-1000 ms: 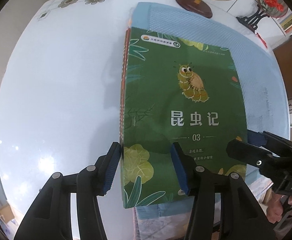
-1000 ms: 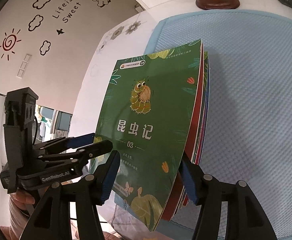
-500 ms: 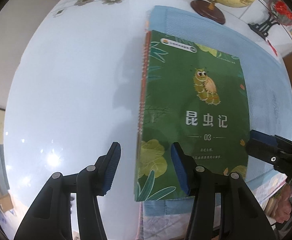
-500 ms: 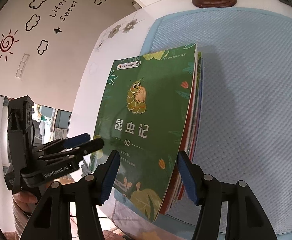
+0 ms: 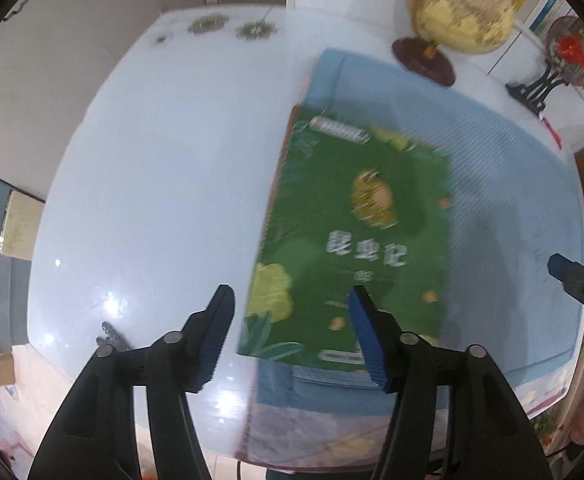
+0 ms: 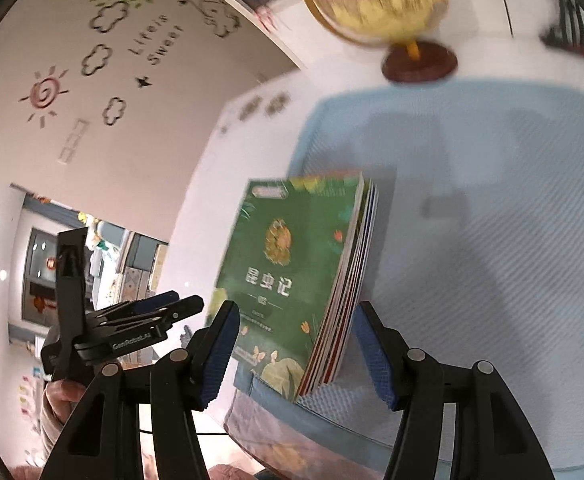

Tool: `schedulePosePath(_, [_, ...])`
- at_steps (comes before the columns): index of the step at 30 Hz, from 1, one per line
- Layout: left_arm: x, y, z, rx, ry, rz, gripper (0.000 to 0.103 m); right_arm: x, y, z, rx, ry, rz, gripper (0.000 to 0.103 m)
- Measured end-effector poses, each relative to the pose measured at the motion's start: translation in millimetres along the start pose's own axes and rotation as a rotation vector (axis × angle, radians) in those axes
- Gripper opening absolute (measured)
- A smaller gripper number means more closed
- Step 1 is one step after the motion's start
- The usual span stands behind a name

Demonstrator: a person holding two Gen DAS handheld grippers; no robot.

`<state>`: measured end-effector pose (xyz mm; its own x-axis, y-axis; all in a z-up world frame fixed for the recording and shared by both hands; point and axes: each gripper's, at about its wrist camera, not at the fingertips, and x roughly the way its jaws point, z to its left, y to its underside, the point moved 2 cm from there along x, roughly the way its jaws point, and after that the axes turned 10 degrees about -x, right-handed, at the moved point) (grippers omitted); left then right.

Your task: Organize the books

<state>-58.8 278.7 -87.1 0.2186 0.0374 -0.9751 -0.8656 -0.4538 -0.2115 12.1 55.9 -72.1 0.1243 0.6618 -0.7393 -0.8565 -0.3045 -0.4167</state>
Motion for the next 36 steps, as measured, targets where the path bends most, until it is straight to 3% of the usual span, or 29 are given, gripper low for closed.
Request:
schedulePosePath(4, [-38, 0, -32, -0.004, 0.014, -0.075, 0.063, -53, -10, 2, -0.085, -0.028, -0.071, 0.059])
schedulePosePath(7, [-62, 1, -63, -0.011, 0.023, -0.13, 0.063, -90, -14, -5, -0.126, -0.008, -0.114, 0.066])
schedulePosePath(8, [-69, 3, -73, -0.012, 0.029, -0.144, 0.063, -101, -14, -9, -0.138, 0.009, -0.124, 0.071])
schedulePosePath(11, [-84, 9, -101, -0.003, 0.047, -0.168, 0.064, -141, -8, -21, -0.227, 0.102, -0.191, 0.074])
schedulePosePath(14, [-103, 19, -136, 0.021, 0.053, -0.214, 0.064, -167, 1, -38, -0.255, 0.237, -0.192, 0.077])
schedulePosePath(16, [-112, 24, -152, 0.032, 0.057, -0.24, 0.072, -181, 8, -45, -0.27, 0.279, -0.197, 0.078])
schedulePosePath(18, [-122, 32, -169, 0.044, 0.061, -0.269, 0.079, -198, 17, -52, -0.26, 0.318, -0.205, 0.087])
schedulePosePath(21, [-131, 46, -190, 0.065, 0.036, -0.292, 0.088, -218, 30, -56, -0.23, 0.356, -0.24, 0.087])
schedulePosePath(23, [-133, 55, -200, 0.084, 0.016, -0.291, 0.098, -229, 38, -58, -0.184, 0.398, -0.271, 0.091])
schedulePosePath(25, [-131, 62, -205, 0.087, 0.005, -0.278, 0.101, -231, 44, -59, -0.107, 0.377, -0.273, 0.092])
schedulePosePath(31, [-121, 65, -192, 0.066, -0.029, -0.259, 0.101, -216, 50, -41, -0.059, 0.477, -0.243, 0.092])
schedulePosePath(36, [-113, 62, -172, 0.071, -0.081, -0.249, 0.101, -205, 56, -24, 0.024, 0.45, -0.257, 0.092])
